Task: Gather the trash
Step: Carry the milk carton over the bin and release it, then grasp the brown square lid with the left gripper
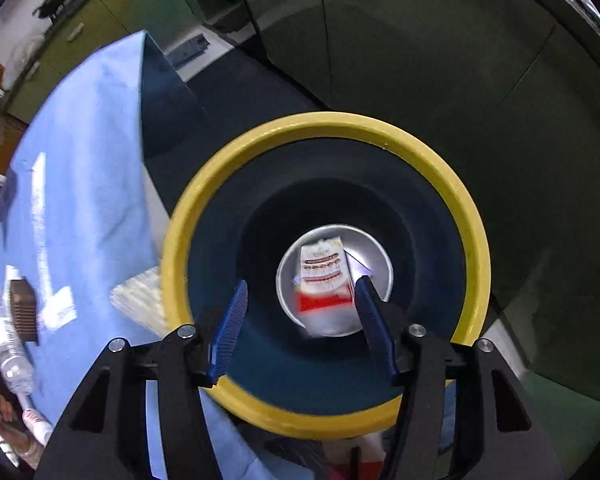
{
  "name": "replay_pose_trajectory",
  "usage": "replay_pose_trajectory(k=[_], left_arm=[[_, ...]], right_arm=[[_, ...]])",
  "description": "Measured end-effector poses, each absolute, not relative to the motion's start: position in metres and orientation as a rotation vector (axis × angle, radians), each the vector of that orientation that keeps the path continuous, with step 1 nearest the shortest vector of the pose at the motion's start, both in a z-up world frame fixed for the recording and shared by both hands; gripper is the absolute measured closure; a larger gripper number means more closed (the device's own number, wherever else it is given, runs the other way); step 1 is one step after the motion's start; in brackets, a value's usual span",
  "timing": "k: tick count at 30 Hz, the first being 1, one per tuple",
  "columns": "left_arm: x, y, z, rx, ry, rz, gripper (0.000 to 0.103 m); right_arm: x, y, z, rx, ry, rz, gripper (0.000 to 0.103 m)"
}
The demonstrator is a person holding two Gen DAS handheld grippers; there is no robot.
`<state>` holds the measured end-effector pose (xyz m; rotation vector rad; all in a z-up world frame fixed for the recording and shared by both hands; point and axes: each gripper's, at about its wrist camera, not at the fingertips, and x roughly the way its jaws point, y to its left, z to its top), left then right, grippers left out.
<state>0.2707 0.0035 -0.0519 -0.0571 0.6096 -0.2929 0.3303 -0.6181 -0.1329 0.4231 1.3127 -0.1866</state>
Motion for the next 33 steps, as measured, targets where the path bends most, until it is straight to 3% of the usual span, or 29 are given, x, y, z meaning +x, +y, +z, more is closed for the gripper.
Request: replay_pose_trajectory(k=[6,16,25,29,33], left_arm=[[0.263,-0.033,-0.043,0.020,0.652,-0.346,0.007],[0.292,-0.147,-0.020,0.140,0.918,-0.469,0.007],[0.338,-0.229,-0.078,0.229,1.184,-0.440,0.007],[0.345,-0.237,-0.093,0.252,1.212,-0.406,0.008],[0.349,-0.238,-0.103,0.248,1.248,-0.383,0.015]], right_arm=[[0.281,-0.601,-0.097,0.465,1.202,-0.064,0.041],[0.194,-0.575,-0.078,0.547,1.027,0.117,0.038],[0.144,-0.592,-0.086,0.575,0.959,0.114,0.032],[0.132,-0.598,-0.096,0.583,0.952,0.108,0.032],[0.131,-0.600,-0.110,0.602,0.967,0.112,0.032]])
